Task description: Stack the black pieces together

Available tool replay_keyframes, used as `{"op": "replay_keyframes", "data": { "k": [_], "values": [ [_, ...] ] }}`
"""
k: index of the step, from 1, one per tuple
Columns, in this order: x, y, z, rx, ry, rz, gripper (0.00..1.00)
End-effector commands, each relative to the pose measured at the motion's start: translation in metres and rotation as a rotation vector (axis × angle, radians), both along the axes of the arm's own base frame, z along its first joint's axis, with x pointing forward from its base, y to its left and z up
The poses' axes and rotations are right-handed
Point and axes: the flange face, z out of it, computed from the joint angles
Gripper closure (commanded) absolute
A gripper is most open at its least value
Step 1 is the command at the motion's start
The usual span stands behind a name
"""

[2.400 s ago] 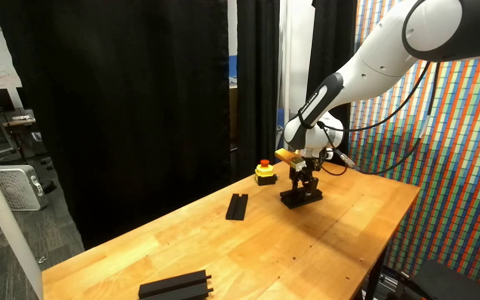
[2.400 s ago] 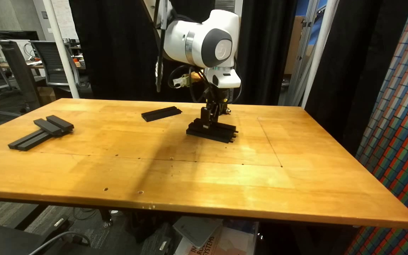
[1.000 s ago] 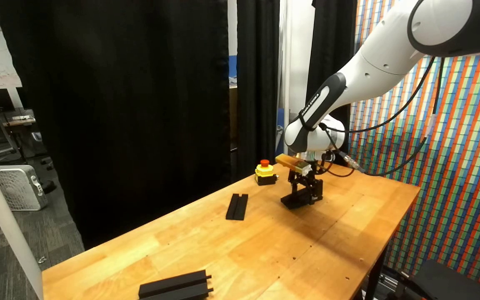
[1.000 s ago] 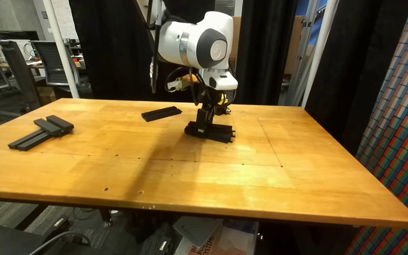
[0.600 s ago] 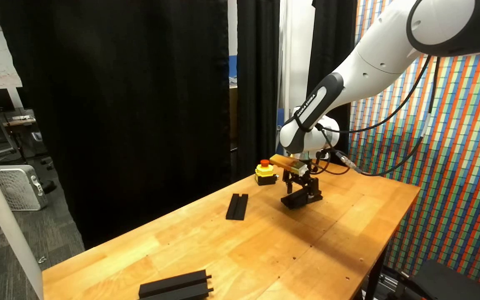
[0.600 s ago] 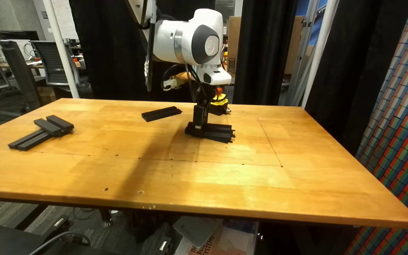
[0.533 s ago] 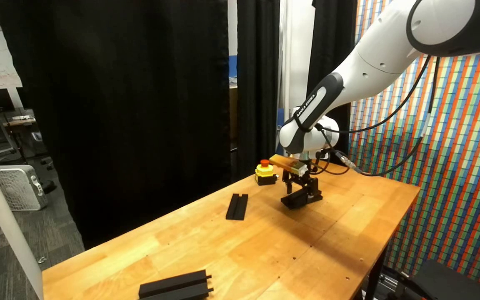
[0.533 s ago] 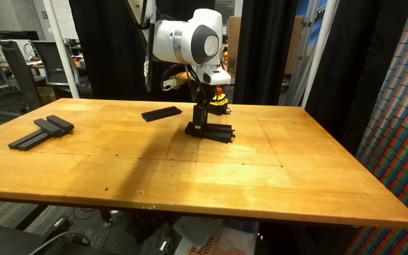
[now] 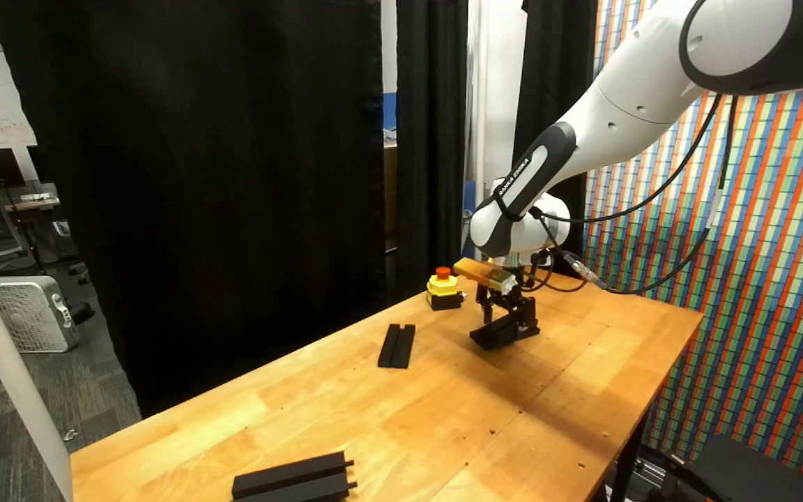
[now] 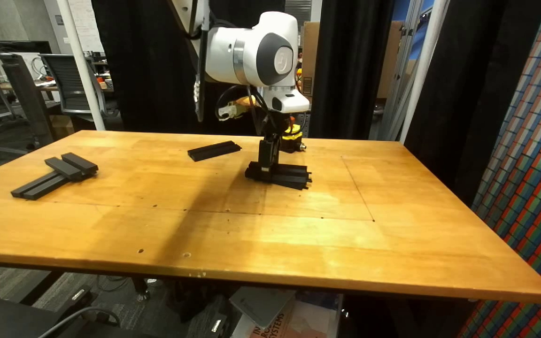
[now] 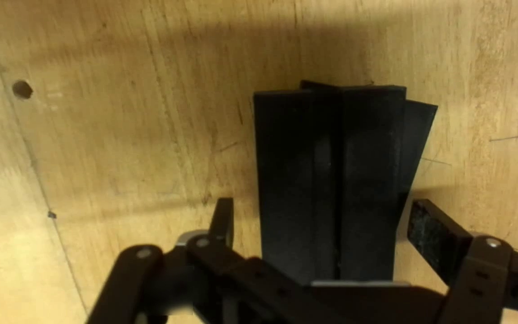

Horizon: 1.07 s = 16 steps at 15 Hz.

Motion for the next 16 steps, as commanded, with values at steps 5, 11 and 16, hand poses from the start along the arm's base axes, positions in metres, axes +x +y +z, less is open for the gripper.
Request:
{"op": "replay_keyframes", "data": {
  "k": [5, 11, 16],
  "values": [
    [0.007, -0.005, 0.004, -0.026, -0.058, -0.053, 0.00],
    [0.008, -0.005, 0.000, -0.027, -0.045, -0.058, 0.00],
    [0.006, -0.005, -0.007, -0.027, -0.032, -0.057, 0.00]
  ]
}}
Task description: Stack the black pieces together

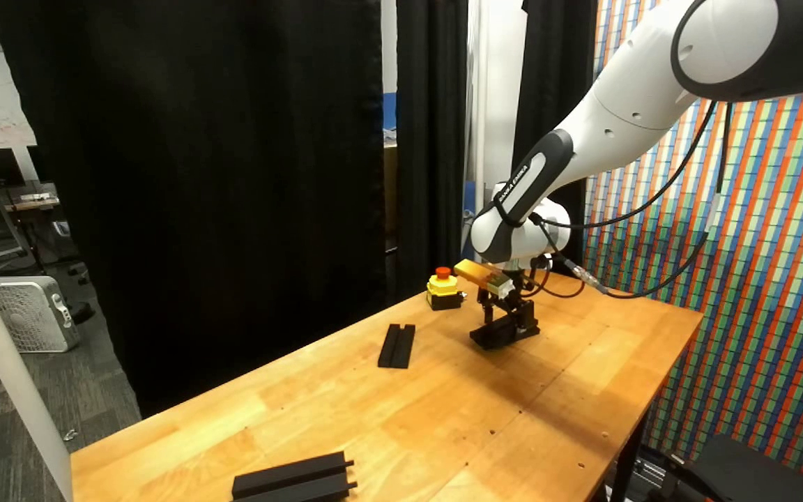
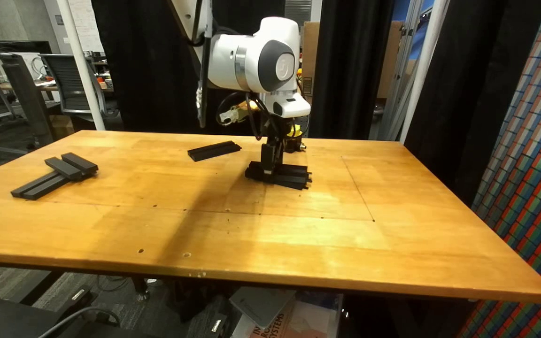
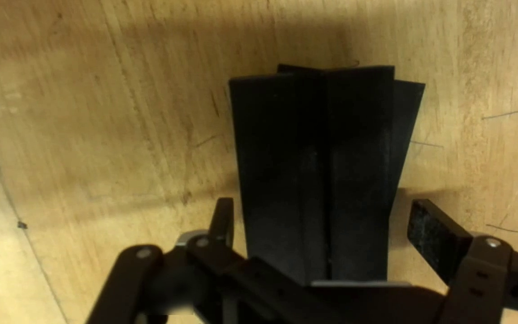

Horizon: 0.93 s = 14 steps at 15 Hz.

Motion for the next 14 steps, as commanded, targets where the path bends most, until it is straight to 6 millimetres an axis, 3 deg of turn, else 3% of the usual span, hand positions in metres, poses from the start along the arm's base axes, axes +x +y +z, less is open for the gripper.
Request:
{"op": "replay_keyframes", "data": {
  "k": [1, 12, 14],
  "values": [
    [0.0032, 0.0000, -0.0004, -0.008, -0.001, -0.009, 0.00],
    [0.0051, -0.0042, -0.0078, -0.015, -0.001, -0.009, 0.00],
    [0.0058, -0.0046, -0.0098, -0.019, 0.002, -0.004, 0.27]
  ]
}}
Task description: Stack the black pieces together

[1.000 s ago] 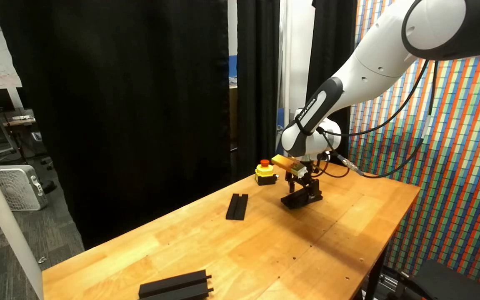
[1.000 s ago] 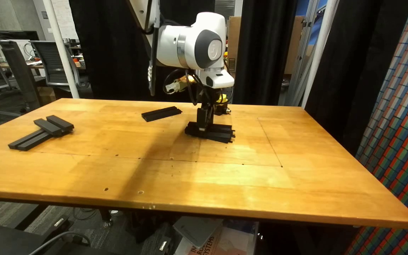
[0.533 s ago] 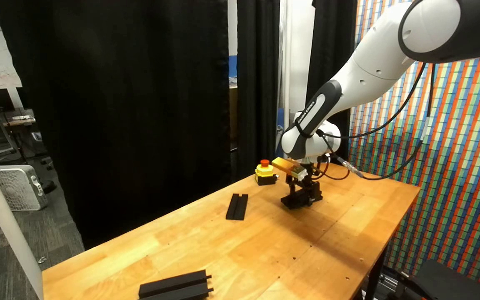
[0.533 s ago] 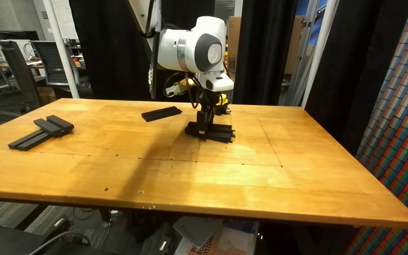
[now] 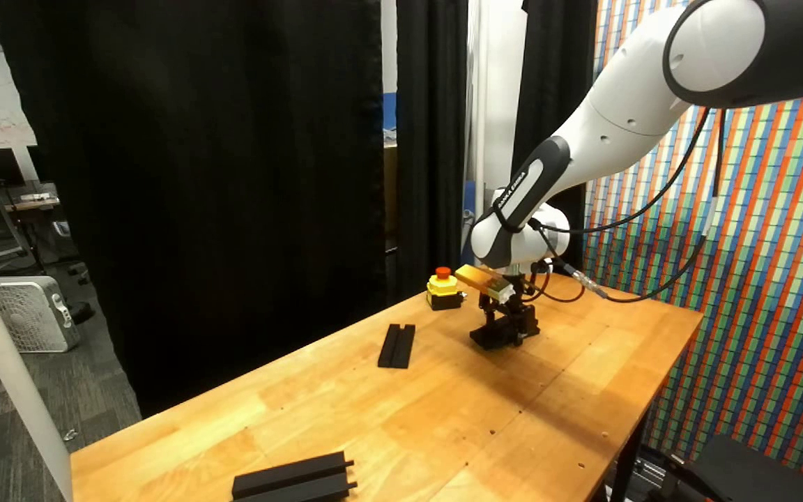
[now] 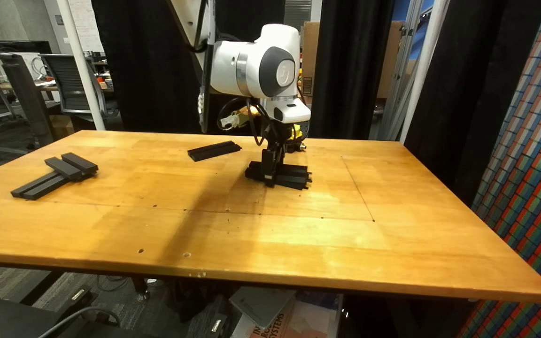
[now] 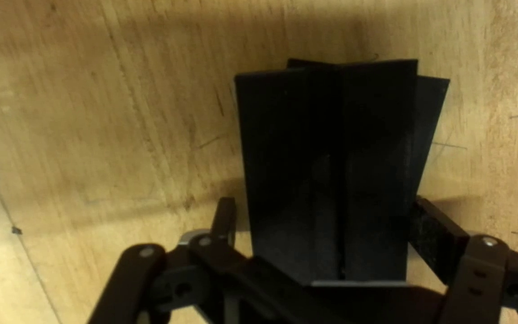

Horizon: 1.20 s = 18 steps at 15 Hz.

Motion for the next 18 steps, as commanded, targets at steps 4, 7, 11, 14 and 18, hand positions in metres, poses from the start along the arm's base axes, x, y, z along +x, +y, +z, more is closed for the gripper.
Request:
{"op": "replay_keyframes", "data": {
  "k": [4, 7, 11, 14, 18],
  "values": [
    [0.011, -0.003, 0.004, -0.024, -0.023, 0.005, 0.53],
    [0.011, 0.001, 0.004, -0.025, -0.010, 0.026, 0.53],
    [0.007, 0.021, 0.001, -0.022, 0.013, 0.099, 0.53],
    [0.001, 0.050, 0.002, -0.030, 0.014, 0.181, 0.53],
    [-0.012, 0.103, -0.001, -0.025, 0.016, 0.284, 0.53]
  ]
}}
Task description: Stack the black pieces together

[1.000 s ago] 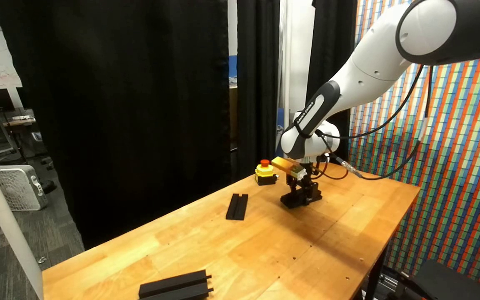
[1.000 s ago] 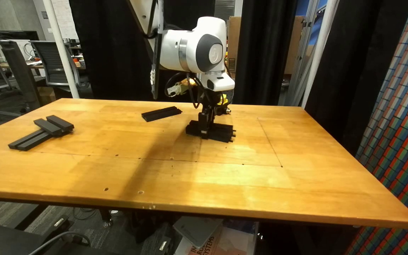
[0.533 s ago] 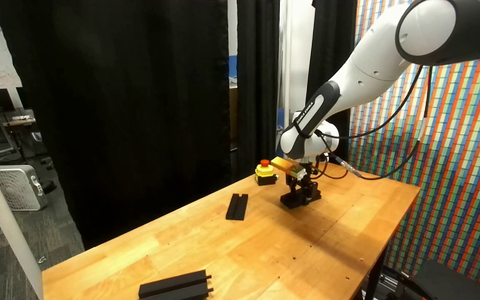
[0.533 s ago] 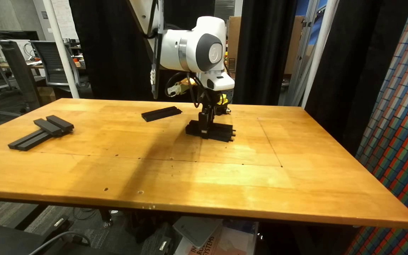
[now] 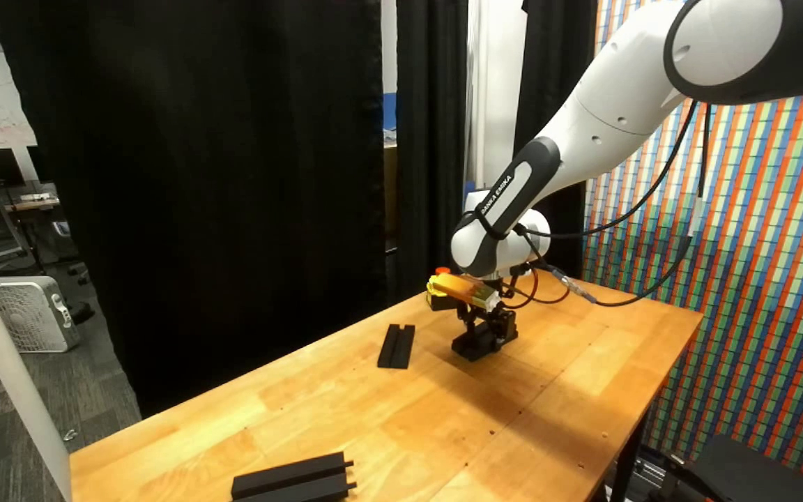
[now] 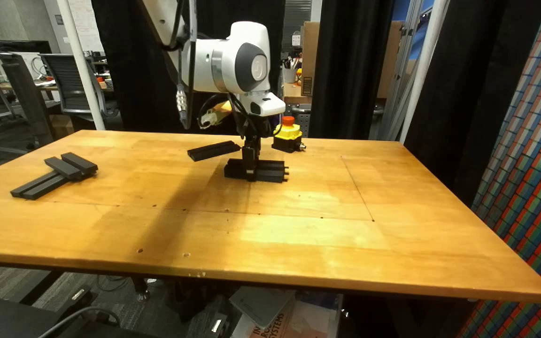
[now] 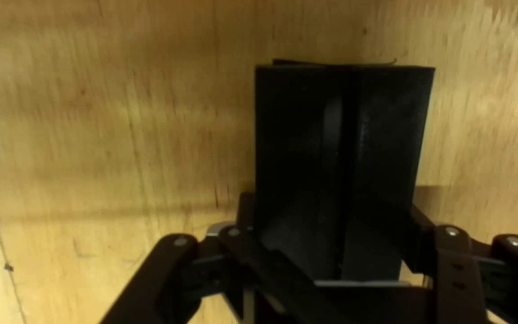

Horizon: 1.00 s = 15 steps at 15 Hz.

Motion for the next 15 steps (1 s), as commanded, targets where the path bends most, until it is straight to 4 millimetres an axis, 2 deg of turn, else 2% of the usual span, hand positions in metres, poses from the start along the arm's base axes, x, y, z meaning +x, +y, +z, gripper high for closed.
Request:
{"op": "replay_keyframes", "data": {
  "k": [1, 4, 7, 11, 15],
  "values": [
    [-0.022, 0.047, -0.005, 0.004, 0.015, 0.098, 0.53],
    [-0.035, 0.081, -0.006, 0.016, 0.025, 0.160, 0.53],
    [-0.044, 0.104, -0.008, 0.019, 0.032, 0.207, 0.53],
    [-0.056, 0.126, -0.009, 0.018, 0.043, 0.261, 0.53],
    [-0.064, 0.139, -0.010, 0.019, 0.052, 0.292, 0.53]
  ]
}}
